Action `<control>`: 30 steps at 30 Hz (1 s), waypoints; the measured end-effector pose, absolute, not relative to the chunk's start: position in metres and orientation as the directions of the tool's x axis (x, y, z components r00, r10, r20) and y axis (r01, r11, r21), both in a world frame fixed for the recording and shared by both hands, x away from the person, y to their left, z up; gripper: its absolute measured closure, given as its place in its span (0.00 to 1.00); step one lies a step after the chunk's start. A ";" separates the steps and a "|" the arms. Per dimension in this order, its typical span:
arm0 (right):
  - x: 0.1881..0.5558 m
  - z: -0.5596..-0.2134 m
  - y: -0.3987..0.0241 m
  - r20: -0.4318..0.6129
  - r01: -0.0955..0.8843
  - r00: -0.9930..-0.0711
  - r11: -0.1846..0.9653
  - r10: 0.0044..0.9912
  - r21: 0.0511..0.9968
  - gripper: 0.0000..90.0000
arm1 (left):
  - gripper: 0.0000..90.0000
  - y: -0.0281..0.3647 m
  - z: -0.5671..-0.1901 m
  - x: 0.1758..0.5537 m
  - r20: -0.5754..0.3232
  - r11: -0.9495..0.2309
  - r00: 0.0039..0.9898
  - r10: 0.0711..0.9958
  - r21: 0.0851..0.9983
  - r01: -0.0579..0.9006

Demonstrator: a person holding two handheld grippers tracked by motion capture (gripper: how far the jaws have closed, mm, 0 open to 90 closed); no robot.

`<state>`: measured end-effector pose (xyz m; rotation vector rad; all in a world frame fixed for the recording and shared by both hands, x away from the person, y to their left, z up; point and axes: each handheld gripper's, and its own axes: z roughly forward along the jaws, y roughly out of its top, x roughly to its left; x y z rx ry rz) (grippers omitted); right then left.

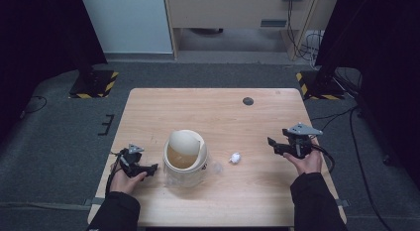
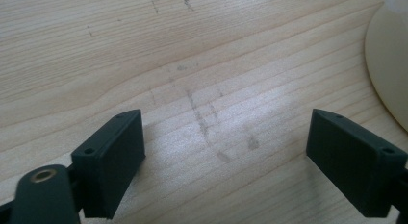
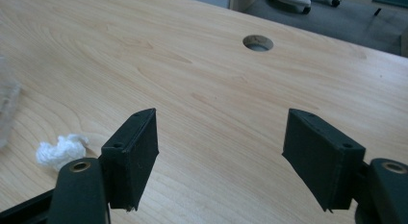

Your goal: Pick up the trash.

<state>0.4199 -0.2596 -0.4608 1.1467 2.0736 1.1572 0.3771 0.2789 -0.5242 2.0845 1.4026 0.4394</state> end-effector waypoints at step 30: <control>0.427 -0.400 -0.194 -0.055 0.267 -0.646 0.293 0.761 0.918 0.27 | 0.00 0.275 -0.536 0.369 0.000 -0.303 0.421 0.907 0.696 0.651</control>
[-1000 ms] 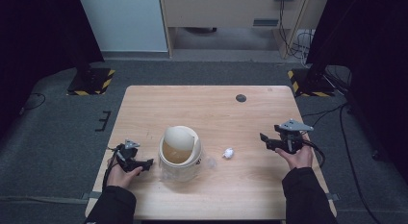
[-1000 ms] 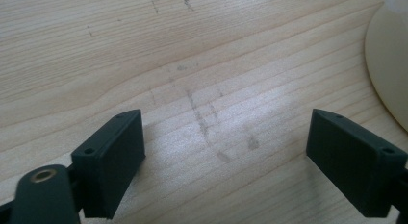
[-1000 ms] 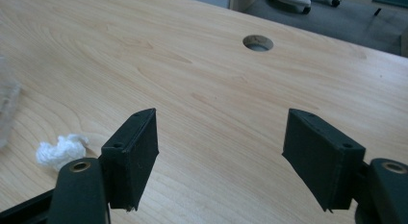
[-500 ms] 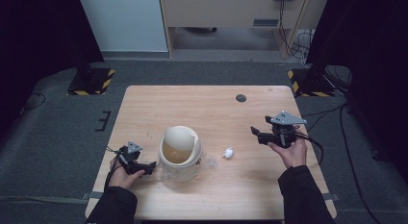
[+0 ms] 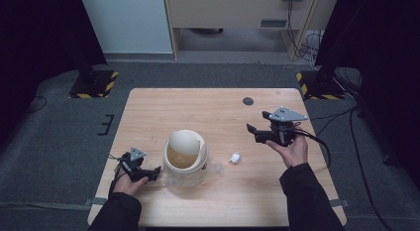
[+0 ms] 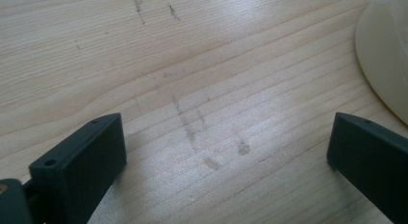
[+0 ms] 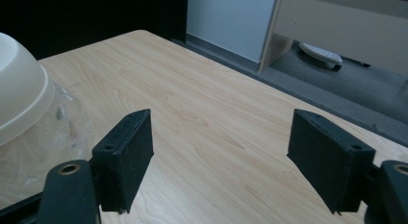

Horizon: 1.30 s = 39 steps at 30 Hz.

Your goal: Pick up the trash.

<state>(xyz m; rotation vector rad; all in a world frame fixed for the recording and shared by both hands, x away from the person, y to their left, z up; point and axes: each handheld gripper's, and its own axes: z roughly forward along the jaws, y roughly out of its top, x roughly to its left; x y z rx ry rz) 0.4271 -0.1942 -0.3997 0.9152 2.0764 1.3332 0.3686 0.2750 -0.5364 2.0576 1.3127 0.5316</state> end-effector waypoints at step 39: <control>0.419 -0.491 -0.147 -0.049 0.392 -0.776 0.543 0.628 0.742 0.49 | 0.00 0.275 -0.536 0.369 -0.001 -0.303 0.422 0.906 0.696 0.651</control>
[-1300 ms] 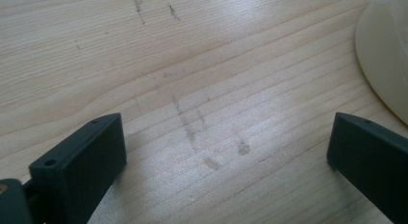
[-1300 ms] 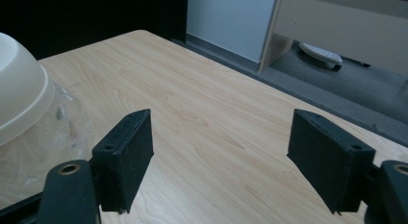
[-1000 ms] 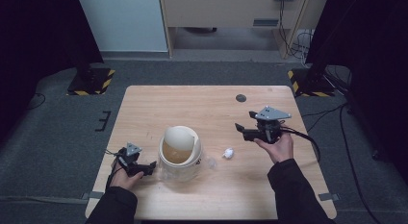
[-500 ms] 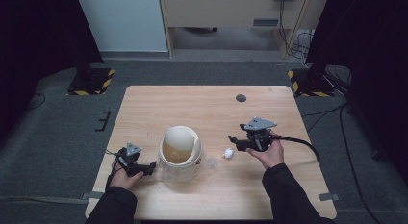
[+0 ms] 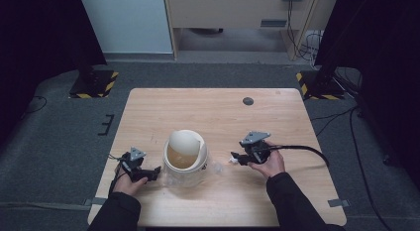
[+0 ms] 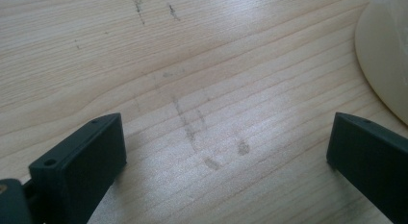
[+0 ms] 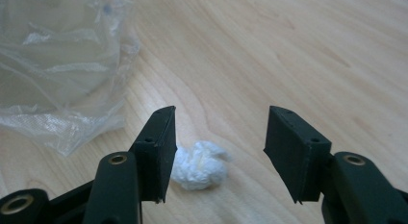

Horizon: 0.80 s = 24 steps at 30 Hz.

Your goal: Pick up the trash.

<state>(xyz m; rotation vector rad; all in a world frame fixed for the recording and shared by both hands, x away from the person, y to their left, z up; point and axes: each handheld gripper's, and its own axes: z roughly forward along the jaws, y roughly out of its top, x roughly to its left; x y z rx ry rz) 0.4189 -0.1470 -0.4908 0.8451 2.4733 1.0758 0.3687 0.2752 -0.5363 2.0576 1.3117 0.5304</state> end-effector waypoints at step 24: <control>0.421 -0.513 -0.138 -0.042 0.424 -0.809 0.632 0.586 0.649 0.59 | 0.00 0.275 -0.536 0.369 -0.001 -0.303 0.423 0.906 0.696 0.651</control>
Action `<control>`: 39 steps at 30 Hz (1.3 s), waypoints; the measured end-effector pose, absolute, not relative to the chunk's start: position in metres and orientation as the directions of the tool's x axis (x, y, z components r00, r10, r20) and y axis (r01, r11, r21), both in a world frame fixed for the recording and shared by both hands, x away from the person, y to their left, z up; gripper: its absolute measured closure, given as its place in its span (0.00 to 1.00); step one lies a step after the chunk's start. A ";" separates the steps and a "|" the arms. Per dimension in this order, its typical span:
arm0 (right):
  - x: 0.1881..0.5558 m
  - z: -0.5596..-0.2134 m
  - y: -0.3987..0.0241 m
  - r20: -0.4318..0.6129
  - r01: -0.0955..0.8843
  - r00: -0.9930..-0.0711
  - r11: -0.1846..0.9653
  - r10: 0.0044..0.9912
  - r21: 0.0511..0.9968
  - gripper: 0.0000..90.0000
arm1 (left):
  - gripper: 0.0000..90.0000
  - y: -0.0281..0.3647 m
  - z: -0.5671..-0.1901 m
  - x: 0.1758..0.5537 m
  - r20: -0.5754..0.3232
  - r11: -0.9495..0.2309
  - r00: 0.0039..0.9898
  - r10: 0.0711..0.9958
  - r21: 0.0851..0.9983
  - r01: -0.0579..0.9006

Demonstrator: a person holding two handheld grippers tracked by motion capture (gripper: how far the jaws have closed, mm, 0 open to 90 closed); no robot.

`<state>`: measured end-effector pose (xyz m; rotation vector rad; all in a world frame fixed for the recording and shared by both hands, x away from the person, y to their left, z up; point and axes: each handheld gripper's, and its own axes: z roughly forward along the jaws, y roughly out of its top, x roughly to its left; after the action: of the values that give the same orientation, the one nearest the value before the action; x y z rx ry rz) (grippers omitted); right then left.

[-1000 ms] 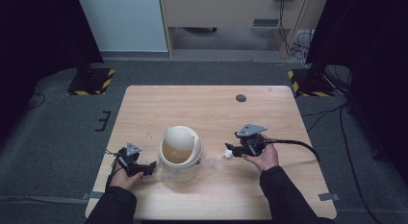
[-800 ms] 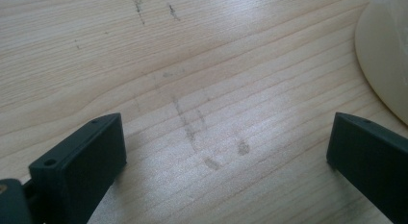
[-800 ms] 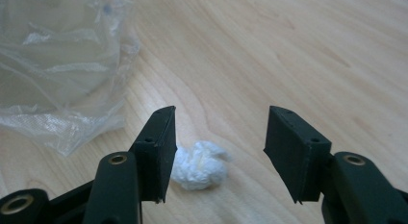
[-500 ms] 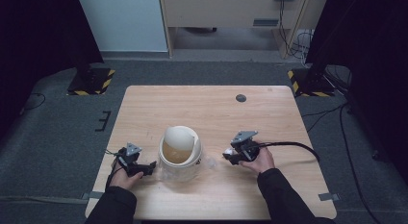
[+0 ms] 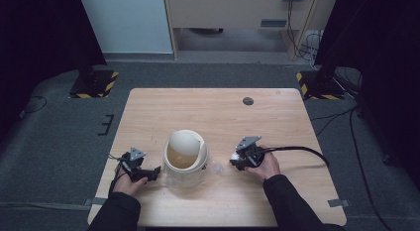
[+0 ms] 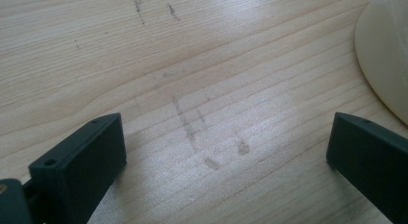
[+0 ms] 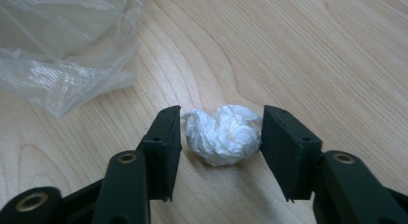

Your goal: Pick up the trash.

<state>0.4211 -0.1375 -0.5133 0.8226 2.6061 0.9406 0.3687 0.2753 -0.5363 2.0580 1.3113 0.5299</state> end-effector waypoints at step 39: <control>0.418 -0.434 -0.209 0.140 0.394 -0.711 0.225 0.689 0.891 0.73 | 0.00 0.276 -0.536 0.369 -0.002 -0.305 0.426 0.905 0.696 0.650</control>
<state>0.4178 -0.2090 -0.4338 1.0141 2.2181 1.4800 0.3690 0.2755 -0.5364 2.0589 1.3073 0.5271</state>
